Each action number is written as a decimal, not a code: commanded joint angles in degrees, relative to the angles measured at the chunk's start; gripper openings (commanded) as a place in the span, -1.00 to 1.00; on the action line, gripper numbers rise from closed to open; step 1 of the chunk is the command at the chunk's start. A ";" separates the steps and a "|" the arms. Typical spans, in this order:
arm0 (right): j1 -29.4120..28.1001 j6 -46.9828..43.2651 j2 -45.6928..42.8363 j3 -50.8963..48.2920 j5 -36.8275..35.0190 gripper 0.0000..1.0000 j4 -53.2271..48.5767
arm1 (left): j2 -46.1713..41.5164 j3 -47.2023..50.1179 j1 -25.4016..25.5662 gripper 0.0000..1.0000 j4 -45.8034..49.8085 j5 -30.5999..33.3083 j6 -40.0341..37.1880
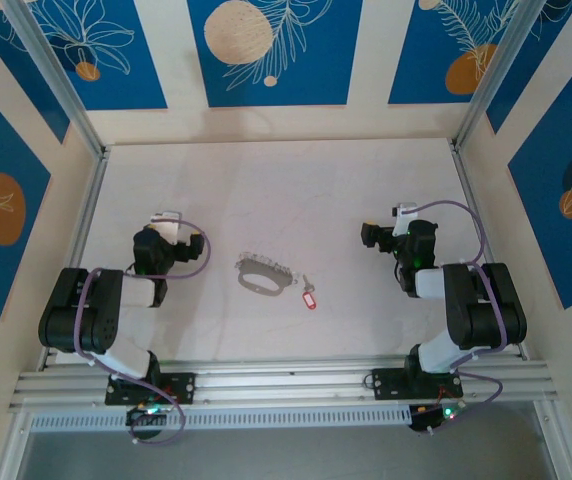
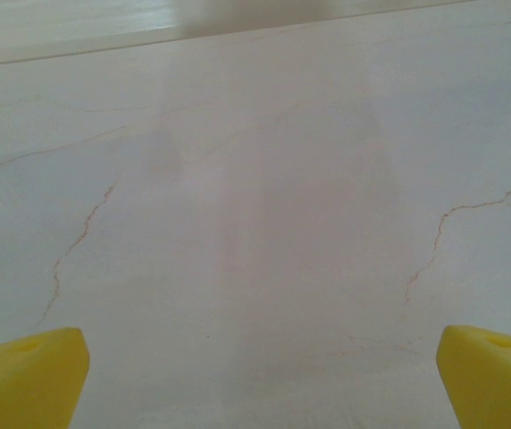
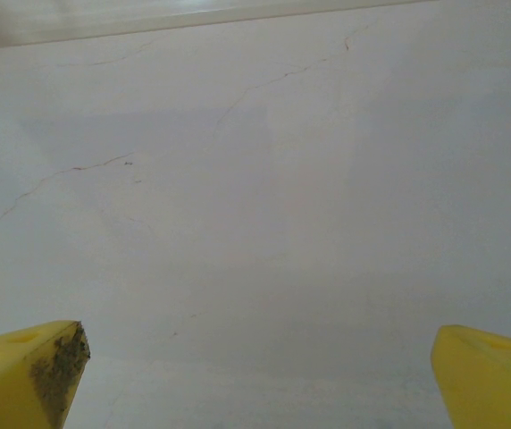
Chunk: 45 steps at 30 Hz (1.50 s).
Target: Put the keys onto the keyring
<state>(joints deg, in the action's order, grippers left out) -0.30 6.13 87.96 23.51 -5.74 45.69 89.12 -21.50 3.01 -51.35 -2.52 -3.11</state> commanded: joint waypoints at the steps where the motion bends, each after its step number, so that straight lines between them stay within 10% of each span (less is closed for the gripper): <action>1: 0.47 -0.08 -0.51 0.55 0.72 0.98 0.37 | 0.26 -1.00 -0.74 0.99 0.02 0.06 0.74; 9: 0.46 0.38 -1.44 0.35 -0.42 0.85 0.17 | -0.43 -0.76 -0.72 0.87 0.05 -1.15 0.26; 21: 5.26 19.78 -17.36 12.26 -2.72 0.98 -34.93 | -13.51 -5.25 -0.28 0.81 18.01 2.97 1.76; 29: 4.41 24.85 -20.87 12.24 3.28 0.98 -40.84 | -21.43 -8.96 2.02 0.73 27.55 -0.57 6.51; 45: -16.35 21.29 -24.68 13.48 6.59 0.97 -53.07 | -29.79 -14.65 13.74 0.52 49.67 -6.23 14.45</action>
<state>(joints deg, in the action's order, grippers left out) -13.91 27.46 63.94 35.24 0.64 -2.76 60.82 -34.63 14.63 -8.29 -8.51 8.45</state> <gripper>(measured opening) 0.989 0.761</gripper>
